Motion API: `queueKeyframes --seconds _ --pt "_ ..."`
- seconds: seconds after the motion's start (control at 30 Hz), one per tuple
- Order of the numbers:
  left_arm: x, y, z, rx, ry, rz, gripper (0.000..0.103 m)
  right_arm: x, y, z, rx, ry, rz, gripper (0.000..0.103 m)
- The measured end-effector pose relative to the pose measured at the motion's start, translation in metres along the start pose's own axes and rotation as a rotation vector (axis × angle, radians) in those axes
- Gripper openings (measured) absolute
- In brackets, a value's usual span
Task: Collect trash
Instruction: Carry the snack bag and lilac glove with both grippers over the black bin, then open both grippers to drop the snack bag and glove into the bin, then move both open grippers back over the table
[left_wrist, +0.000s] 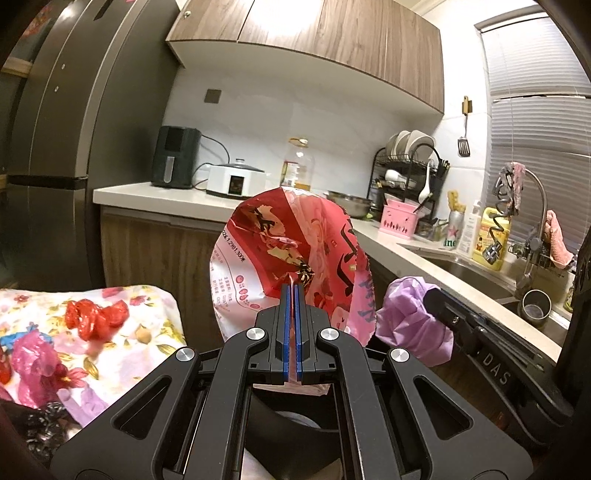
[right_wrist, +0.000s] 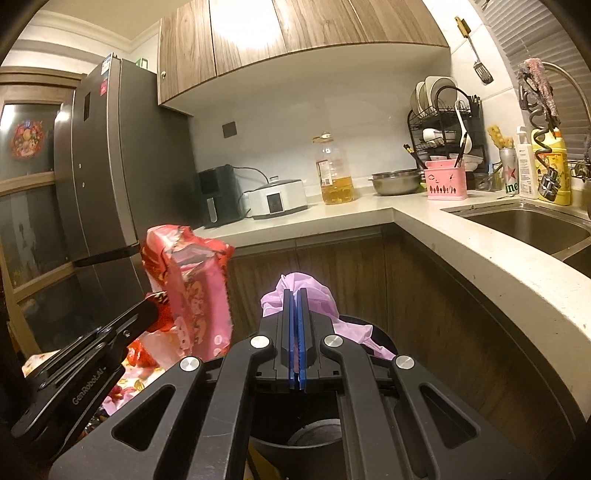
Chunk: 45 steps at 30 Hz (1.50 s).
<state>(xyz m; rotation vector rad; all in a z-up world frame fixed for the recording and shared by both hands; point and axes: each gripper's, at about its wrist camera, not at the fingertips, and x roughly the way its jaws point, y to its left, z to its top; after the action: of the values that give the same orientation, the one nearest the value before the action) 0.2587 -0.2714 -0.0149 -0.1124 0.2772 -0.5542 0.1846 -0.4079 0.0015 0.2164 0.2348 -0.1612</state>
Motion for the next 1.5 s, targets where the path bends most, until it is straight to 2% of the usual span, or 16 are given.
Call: queueKeyframes --seconds 0.73,0.8,0.83,0.87,0.93,1.0,1.03,1.1,1.13,1.2,1.3,1.37,1.5 --pt "0.049 -0.003 -0.017 -0.016 0.067 -0.034 0.002 0.034 -0.013 -0.006 0.013 0.049 0.018 0.003" --pt "0.051 -0.003 -0.018 -0.015 0.077 -0.043 0.002 0.036 -0.015 -0.007 0.021 0.054 0.014 0.007" --pt "0.053 -0.003 -0.018 -0.010 0.081 -0.040 0.003 0.037 -0.016 -0.008 0.029 0.055 0.009 0.018" --pt "0.054 -0.003 -0.019 -0.003 0.086 -0.035 0.005 0.037 -0.017 -0.008 0.033 0.055 0.006 0.026" --pt "0.056 -0.001 -0.020 -0.006 0.094 -0.033 0.011 0.038 -0.019 -0.009 0.039 0.058 0.001 0.028" --pt "0.058 0.002 -0.022 -0.016 0.104 -0.021 0.024 0.038 -0.021 -0.011 0.041 0.063 -0.005 0.028" --pt "0.057 0.005 -0.023 -0.022 0.105 -0.012 0.029 0.038 -0.021 -0.011 0.041 0.066 -0.008 0.032" --pt "0.055 0.010 -0.024 -0.035 0.100 0.006 0.046 0.036 -0.021 -0.013 0.045 0.069 -0.007 0.044" --pt "0.052 0.012 -0.024 -0.043 0.094 0.012 0.049 0.035 -0.021 -0.014 0.046 0.070 -0.006 0.050" --pt "0.045 0.016 -0.023 -0.052 0.084 0.029 0.057 0.034 -0.019 -0.015 0.037 0.073 -0.008 0.052" --pt "0.034 0.020 -0.022 -0.046 0.074 0.068 0.067 0.029 -0.015 -0.018 0.028 0.073 -0.008 0.065" --pt "0.026 0.024 -0.022 -0.047 0.068 0.089 0.070 0.023 -0.013 -0.019 0.030 0.067 -0.008 0.072" --pt "0.007 0.032 -0.023 -0.053 0.066 0.140 0.077 0.009 -0.008 -0.022 0.036 0.059 0.006 0.080"
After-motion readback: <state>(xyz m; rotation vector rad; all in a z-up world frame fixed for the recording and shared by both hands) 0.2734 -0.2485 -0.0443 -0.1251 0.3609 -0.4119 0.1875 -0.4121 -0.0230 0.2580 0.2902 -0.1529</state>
